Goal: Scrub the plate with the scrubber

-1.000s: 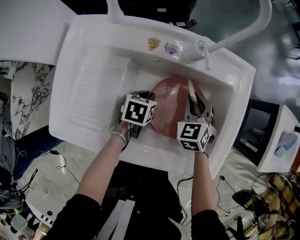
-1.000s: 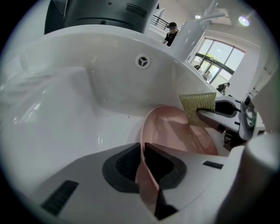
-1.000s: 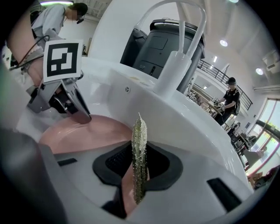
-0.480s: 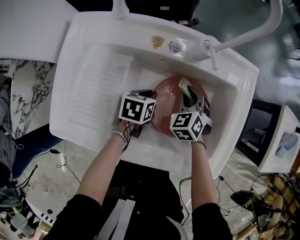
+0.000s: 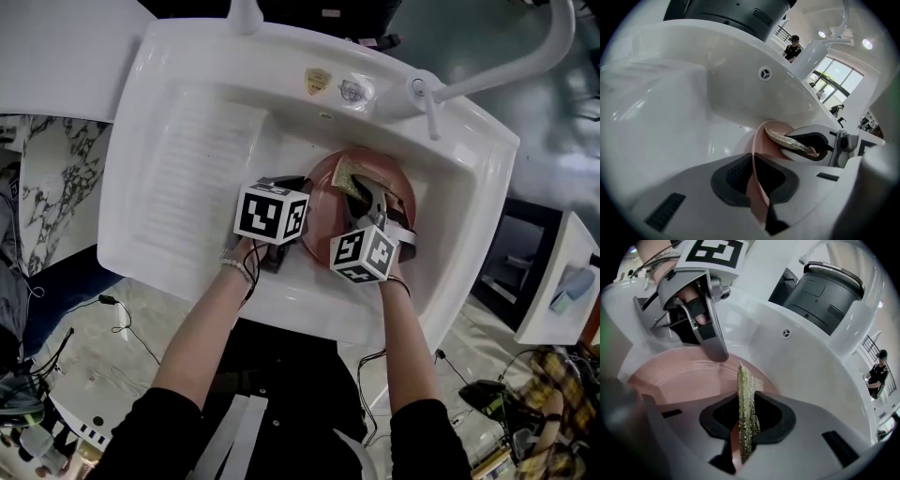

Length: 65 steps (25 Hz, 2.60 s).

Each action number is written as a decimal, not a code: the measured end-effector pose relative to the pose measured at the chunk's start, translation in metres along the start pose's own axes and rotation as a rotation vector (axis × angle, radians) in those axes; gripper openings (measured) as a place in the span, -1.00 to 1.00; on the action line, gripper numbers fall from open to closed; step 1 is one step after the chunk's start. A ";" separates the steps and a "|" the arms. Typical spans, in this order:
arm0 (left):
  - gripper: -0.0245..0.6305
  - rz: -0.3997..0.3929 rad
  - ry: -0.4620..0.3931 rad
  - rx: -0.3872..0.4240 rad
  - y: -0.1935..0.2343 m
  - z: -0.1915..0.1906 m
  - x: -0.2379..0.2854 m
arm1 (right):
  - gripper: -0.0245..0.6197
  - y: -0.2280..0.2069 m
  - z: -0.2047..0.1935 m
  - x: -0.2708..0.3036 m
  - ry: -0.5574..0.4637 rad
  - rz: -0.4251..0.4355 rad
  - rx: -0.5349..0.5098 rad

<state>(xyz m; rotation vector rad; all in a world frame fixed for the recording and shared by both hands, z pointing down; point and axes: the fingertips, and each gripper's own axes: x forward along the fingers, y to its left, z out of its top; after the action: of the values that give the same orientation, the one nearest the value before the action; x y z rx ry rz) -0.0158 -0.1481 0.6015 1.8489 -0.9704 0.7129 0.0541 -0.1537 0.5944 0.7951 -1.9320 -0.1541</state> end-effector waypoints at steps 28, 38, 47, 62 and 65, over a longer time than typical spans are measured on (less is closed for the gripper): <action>-0.88 0.020 -0.009 -0.037 0.006 0.000 0.000 | -0.67 0.095 0.020 -0.047 -0.238 0.457 -0.332; -0.89 0.019 -0.012 -0.025 0.005 -0.001 0.001 | -0.67 0.113 0.011 -0.078 -0.213 0.683 -0.254; -0.89 0.024 -0.010 -0.017 0.004 -0.001 0.001 | -0.68 0.115 -0.005 -0.104 -0.173 0.779 -0.309; -0.89 0.019 -0.016 -0.015 0.003 0.000 0.001 | -0.69 0.004 0.004 -0.060 -0.168 0.204 -0.274; -0.89 0.020 -0.016 -0.015 0.003 0.000 0.001 | -0.69 -0.014 0.006 -0.047 -0.166 0.125 -0.226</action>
<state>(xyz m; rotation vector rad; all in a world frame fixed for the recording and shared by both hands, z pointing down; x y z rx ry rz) -0.0180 -0.1494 0.6038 1.8365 -1.0035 0.7019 0.0692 -0.1387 0.5500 0.5231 -2.0691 -0.3651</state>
